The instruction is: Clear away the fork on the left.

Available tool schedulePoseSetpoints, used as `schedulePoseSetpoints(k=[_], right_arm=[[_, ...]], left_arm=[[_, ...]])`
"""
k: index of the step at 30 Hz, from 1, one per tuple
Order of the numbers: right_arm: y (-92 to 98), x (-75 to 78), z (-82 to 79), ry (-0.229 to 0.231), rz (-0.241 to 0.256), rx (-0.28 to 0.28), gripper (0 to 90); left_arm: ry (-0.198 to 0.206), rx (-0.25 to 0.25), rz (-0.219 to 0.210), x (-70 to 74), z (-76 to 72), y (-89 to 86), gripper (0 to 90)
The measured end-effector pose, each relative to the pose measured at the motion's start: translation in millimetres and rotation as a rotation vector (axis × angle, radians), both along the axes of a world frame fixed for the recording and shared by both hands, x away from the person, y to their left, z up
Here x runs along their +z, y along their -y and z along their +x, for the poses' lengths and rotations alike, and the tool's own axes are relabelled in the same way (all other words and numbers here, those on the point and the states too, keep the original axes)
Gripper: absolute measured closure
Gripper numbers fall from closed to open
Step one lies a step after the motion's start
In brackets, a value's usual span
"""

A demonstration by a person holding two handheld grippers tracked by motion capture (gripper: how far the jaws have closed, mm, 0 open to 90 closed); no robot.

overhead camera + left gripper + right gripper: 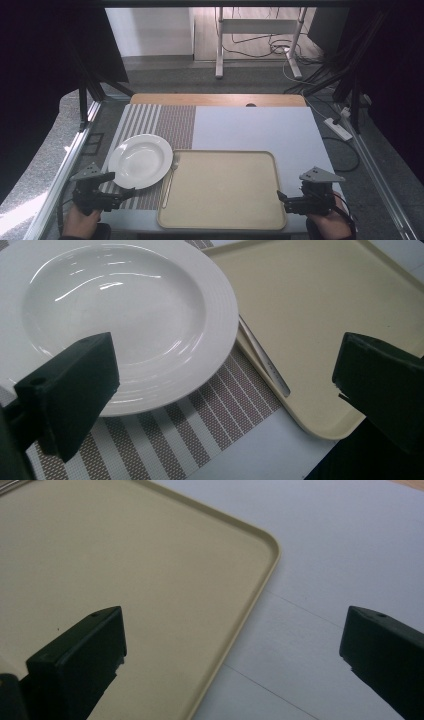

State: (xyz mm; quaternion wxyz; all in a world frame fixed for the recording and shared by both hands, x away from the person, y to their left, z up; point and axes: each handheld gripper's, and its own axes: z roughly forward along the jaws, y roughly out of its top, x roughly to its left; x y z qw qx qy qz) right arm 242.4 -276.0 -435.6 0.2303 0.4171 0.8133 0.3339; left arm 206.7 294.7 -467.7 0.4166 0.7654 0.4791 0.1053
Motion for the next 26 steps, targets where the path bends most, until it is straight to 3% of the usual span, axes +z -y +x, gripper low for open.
schedulePoseSetpoints(k=[10,17,26], right_arm=[[-0.1,0.0,0.0,0.0,-0.001,-0.001,0.0],[-0.6,0.1,-0.1,-0.001,-0.004,-0.003,0.0],[-0.8,-0.4,0.0,-0.002,-0.008,-0.002,0.0]], left_arm=[[0.016,0.028,-0.008,1.3,-10.6,-7.3,0.0],[0.013,0.037,0.02,2.0,-16.3,-8.7,0.0],[-0.001,0.034,0.004,1.5,-14.2,-9.7,0.0]])
